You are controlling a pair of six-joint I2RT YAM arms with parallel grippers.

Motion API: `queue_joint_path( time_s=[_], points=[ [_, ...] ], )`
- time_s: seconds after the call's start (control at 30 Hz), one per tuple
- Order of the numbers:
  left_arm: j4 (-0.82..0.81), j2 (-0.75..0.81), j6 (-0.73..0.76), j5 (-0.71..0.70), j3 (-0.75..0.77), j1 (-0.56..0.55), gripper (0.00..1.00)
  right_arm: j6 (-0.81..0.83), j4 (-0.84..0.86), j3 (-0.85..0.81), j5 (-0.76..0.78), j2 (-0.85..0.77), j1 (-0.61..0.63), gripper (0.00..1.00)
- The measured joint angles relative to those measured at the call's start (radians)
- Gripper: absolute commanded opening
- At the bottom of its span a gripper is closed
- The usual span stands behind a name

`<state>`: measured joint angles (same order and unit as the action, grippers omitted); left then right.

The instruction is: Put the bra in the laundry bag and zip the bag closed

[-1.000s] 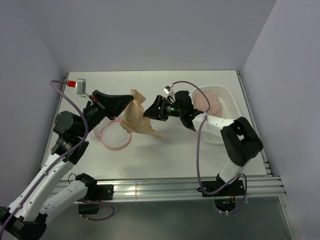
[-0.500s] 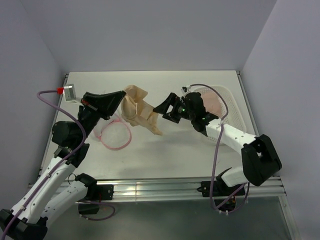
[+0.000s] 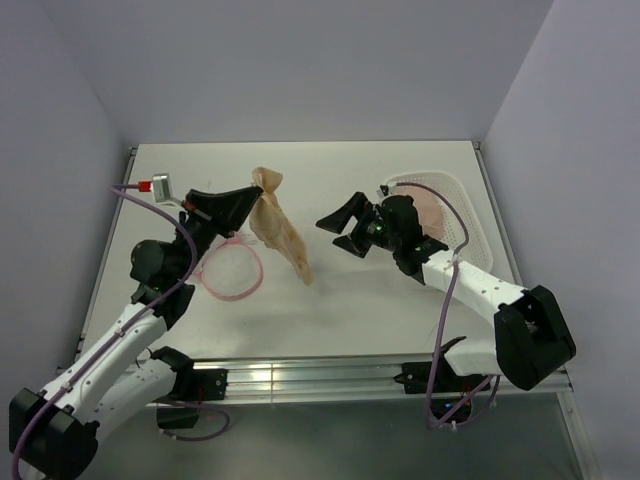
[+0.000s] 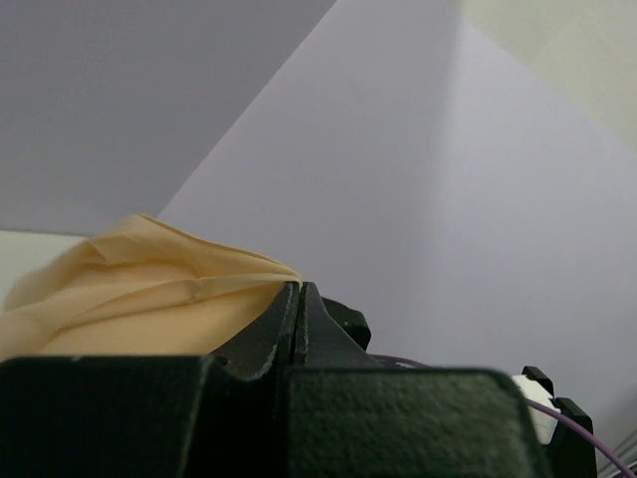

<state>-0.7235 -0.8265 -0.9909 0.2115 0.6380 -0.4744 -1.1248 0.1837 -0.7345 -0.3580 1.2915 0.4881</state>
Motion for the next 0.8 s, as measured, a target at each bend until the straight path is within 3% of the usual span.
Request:
queue_joint_path(
  time_s=[0.27,0.8],
  points=[
    [-0.129,-0.14,-0.074,0.005,-0.111,0.0,0.0,0.032,-0.045,-0.011,0.053,0.033,-0.003,0.94],
    [-0.202,-0.328,-0.067,-0.037,-0.03,-0.043,0.0,0.105,-0.204,-0.024,0.149,-0.011,-0.051,0.94]
  ],
)
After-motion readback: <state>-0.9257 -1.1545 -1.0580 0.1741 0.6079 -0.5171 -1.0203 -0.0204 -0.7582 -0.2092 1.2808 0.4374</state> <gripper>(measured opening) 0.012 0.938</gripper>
